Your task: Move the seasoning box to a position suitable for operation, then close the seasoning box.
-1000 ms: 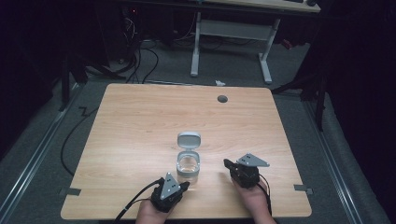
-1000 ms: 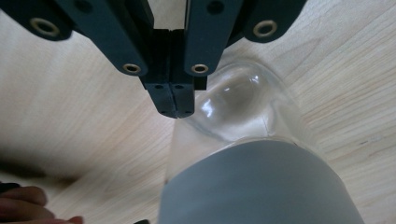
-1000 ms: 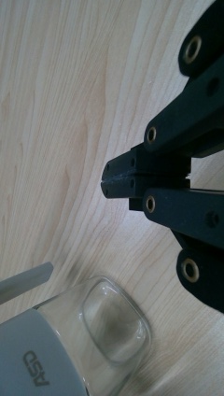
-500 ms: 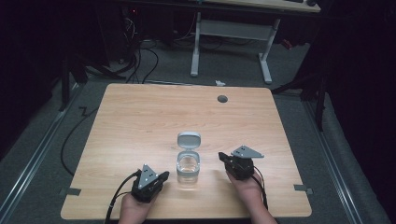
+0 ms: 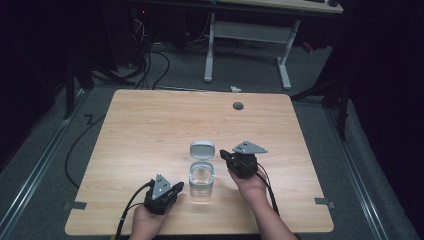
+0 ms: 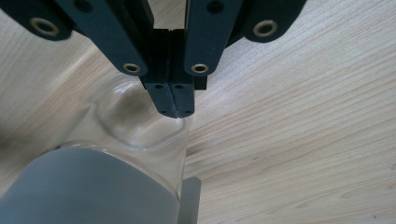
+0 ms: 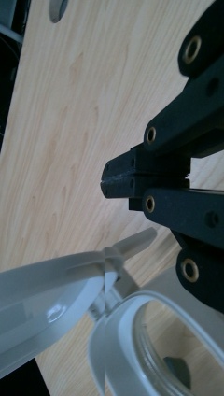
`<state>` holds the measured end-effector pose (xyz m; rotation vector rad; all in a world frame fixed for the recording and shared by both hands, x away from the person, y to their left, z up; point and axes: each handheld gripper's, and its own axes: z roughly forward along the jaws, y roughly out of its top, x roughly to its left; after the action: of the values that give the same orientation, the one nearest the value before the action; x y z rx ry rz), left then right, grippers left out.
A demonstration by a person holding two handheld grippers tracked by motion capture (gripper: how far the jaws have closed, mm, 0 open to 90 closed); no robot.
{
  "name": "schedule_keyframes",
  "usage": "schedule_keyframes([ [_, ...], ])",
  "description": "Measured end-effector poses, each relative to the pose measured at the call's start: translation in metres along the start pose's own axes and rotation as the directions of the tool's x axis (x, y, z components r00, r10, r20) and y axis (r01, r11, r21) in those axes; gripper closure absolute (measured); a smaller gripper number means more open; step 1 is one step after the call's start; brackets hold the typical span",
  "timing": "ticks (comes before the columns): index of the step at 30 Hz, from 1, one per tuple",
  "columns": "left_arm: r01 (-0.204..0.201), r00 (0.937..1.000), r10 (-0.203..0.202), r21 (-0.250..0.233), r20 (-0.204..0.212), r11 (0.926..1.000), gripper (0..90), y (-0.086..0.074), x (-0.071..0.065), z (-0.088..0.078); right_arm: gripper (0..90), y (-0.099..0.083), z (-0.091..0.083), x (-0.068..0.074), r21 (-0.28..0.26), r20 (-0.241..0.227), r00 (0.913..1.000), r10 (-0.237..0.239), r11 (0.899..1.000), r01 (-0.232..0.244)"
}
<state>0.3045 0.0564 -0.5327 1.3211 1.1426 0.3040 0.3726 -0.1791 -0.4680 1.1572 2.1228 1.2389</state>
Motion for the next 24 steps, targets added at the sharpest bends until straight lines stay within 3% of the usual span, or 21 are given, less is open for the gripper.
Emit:
schedule_keyframes([
  [12, -0.022, 0.9995, 0.022, 0.017, 0.021, 0.9996, 90.0, -0.006, -0.008, 0.002, 90.0, 0.016, -0.003, 0.002, -0.037, -0.015, 0.9999, -0.009, 0.999, 0.009],
  [13, 0.001, 0.9998, -0.001, 0.015, 0.022, 0.9999, 90.0, -0.005, -0.006, 0.003, 90.0, 0.019, -0.003, 0.003, -0.045, -0.022, 0.9998, -0.006, 0.999, 0.005],
  [15, 0.008, 0.9997, -0.008, 0.014, 0.025, 0.9999, 90.0, -0.004, -0.006, 0.003, 90.0, 0.023, -0.004, 0.004, -0.051, -0.022, 0.9997, -0.013, 0.999, 0.012],
  [24, 0.001, 0.999, -0.002, 0.023, 0.045, 0.9997, 90.0, -0.007, -0.007, 0.001, 90.0, 0.033, -0.005, 0.008, -0.076, -0.033, 0.9993, -0.018, 0.997, 0.015],
])
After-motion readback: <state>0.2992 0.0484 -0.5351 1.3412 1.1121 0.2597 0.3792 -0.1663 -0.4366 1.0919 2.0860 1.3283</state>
